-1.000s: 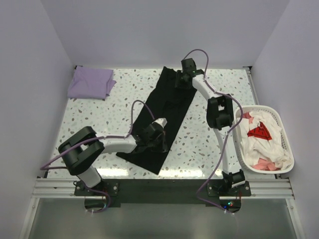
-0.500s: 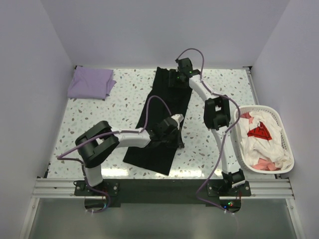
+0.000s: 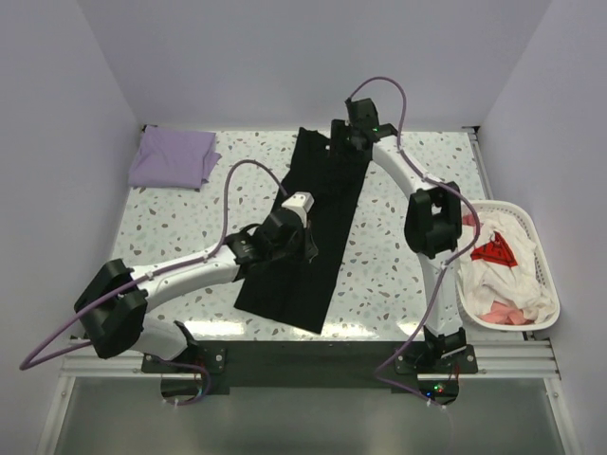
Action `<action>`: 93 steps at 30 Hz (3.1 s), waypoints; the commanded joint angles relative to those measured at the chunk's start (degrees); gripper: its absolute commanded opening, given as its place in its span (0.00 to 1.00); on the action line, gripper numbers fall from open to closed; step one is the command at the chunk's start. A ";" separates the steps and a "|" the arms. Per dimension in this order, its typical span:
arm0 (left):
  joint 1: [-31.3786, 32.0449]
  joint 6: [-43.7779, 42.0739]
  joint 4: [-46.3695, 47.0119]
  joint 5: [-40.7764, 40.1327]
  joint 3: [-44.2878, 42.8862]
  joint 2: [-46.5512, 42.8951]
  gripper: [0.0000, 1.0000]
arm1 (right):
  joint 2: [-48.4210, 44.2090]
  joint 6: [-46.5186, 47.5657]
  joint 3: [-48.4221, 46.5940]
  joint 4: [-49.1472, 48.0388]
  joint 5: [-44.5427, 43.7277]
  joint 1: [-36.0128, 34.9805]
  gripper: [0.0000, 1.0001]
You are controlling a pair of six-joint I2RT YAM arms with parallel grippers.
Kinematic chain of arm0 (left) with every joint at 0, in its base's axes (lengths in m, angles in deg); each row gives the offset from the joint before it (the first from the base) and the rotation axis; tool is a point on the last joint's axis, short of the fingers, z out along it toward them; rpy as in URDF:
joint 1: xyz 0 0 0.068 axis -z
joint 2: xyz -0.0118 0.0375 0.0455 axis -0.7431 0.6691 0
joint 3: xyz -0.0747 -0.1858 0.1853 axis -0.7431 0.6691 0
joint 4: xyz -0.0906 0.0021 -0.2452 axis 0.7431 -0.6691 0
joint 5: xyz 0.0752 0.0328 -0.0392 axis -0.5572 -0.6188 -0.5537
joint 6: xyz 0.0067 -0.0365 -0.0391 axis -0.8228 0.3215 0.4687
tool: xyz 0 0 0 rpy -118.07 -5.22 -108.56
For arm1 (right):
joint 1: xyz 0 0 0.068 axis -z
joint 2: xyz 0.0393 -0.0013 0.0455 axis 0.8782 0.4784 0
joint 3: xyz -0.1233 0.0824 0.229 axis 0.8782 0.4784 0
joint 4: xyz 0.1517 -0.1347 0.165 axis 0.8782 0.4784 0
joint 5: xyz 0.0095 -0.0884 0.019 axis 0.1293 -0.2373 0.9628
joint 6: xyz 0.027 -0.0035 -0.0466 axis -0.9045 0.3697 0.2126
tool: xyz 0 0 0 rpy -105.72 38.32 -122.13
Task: Fold and stack the t-shirts
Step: Fold the tshirt
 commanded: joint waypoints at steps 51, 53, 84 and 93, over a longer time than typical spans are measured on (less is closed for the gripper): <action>-12.16 4.24 -7.53 5.64 12.78 -18.78 0.40 | -35.79 -12.40 41.14 -9.90 2.77 -1.10 0.70; -13.93 4.06 -10.52 5.90 14.63 -21.34 0.41 | -44.65 -16.10 55.17 -13.27 4.17 -1.98 0.69; -13.59 9.95 -14.22 14.42 31.06 -22.67 0.34 | -67.02 -38.61 103.95 -11.70 23.53 -20.09 0.54; -11.92 12.41 -11.50 16.71 35.11 -23.99 0.29 | -68.17 -42.21 107.11 -14.95 22.73 -20.18 0.39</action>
